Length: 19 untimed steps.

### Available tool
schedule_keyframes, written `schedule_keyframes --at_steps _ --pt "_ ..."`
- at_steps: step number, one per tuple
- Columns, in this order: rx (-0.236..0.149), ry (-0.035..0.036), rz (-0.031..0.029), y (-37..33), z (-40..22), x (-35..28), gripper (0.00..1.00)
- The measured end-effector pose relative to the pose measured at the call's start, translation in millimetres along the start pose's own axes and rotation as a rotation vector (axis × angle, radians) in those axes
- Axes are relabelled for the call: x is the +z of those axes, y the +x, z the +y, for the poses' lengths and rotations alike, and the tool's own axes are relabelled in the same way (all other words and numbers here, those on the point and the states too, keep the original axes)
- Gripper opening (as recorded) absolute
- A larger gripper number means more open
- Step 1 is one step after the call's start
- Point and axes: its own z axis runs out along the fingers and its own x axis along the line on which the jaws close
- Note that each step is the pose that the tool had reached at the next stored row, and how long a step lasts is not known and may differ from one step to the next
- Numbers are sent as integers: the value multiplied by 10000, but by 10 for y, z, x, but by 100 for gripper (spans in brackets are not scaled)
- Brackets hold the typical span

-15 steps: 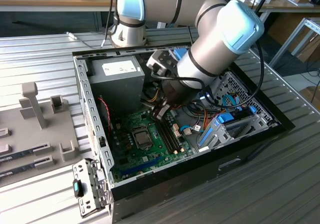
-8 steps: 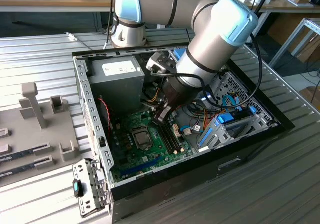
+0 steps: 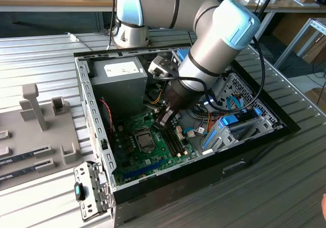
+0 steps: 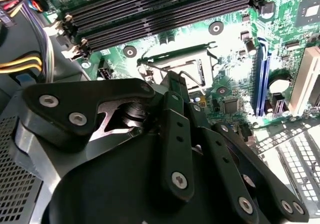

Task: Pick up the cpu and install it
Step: 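Install the first cpu locking lever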

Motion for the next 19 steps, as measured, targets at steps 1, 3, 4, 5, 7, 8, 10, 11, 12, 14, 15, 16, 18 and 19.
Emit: schedule_keyframes --at_steps 1,3,4,5,7,8,10,11,12,14,15,16,18,19 --pt "9 24 22 -2 -6 19 11" --pt "35 89 80 -3 -16 45 11" --pt "47 121 108 -4 -19 54 11" --pt "56 144 129 -4 -21 62 11" --pt "77 203 181 -7 -31 90 11" --pt "83 217 194 -7 -35 101 11" --pt "93 237 211 -8 -44 126 11" --pt "96 248 221 -8 -50 140 11" --pt "99 257 229 -8 -56 152 11" --pt "106 274 244 -9 -67 178 11" --pt "111 289 258 -9 -82 213 11" --pt "116 301 268 -6 -91 225 11" --pt "111 313 278 3 -115 237 11" --pt "105 315 279 0 -124 243 11"
